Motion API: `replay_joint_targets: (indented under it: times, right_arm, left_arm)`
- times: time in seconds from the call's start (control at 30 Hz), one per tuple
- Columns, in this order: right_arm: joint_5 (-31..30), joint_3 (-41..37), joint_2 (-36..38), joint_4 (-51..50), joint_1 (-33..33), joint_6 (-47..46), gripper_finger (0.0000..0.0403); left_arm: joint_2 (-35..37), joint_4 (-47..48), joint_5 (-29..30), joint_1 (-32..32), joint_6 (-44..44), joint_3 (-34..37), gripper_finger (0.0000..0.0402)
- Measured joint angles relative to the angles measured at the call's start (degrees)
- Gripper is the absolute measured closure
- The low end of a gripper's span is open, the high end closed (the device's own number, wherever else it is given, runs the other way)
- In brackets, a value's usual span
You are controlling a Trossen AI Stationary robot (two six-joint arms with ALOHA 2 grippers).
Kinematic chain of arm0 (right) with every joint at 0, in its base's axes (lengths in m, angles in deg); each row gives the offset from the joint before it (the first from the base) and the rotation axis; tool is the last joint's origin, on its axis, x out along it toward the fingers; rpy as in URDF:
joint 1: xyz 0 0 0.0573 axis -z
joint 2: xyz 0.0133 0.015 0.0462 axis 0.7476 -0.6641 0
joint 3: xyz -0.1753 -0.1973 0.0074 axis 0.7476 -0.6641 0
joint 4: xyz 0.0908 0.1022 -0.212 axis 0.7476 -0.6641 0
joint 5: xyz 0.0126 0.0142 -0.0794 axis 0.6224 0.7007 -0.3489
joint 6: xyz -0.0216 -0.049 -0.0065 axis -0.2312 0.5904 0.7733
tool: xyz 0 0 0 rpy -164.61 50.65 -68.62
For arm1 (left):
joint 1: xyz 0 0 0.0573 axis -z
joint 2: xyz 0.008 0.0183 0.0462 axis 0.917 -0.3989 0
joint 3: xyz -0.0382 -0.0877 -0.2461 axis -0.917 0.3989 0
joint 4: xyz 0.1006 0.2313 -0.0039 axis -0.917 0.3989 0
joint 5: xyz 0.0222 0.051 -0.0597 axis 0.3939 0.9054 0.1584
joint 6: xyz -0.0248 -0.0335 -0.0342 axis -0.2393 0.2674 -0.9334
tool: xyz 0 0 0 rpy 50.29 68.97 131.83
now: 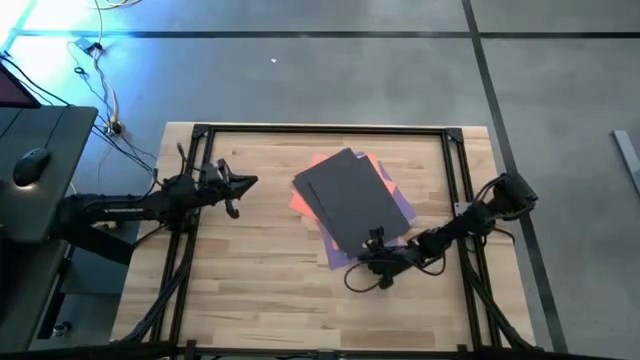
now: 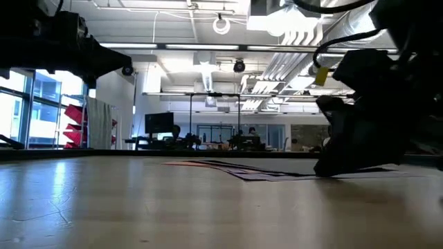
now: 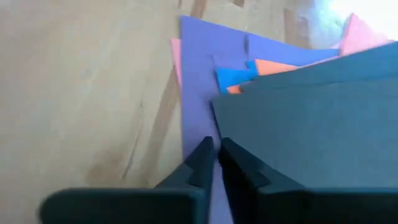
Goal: Organize paper
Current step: Put the black paper on the top left of the table
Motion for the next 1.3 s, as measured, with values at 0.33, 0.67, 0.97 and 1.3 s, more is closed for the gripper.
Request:
replay_joint_targets:
  times: [0.33,0.67,0.97,1.3]
  right_arm:
    - [6.1,13.3,2.3,-16.3,0.0,-1.5,0.0378]
    - [-0.9,12.1,3.0,-24.8,-2.8,-4.2,0.0202]
    - [-7.7,4.3,2.4,-12.0,-3.3,-4.6,0.0194]
    - [-8.6,3.7,2.3,-12.4,-0.3,-5.4,0.0259]
  left_arm:
    - [-27.3,-8.8,0.2,6.4,1.8,-9.9,0.0401]
    - [-66.7,-7.8,-1.5,7.2,7.5,-36.4,0.0402]
    - [-88.8,4.7,-11.5,2.0,8.8,-55.1,0.0401]
    - [-98.6,11.9,-22.1,0.9,10.1,-64.4,0.0401]
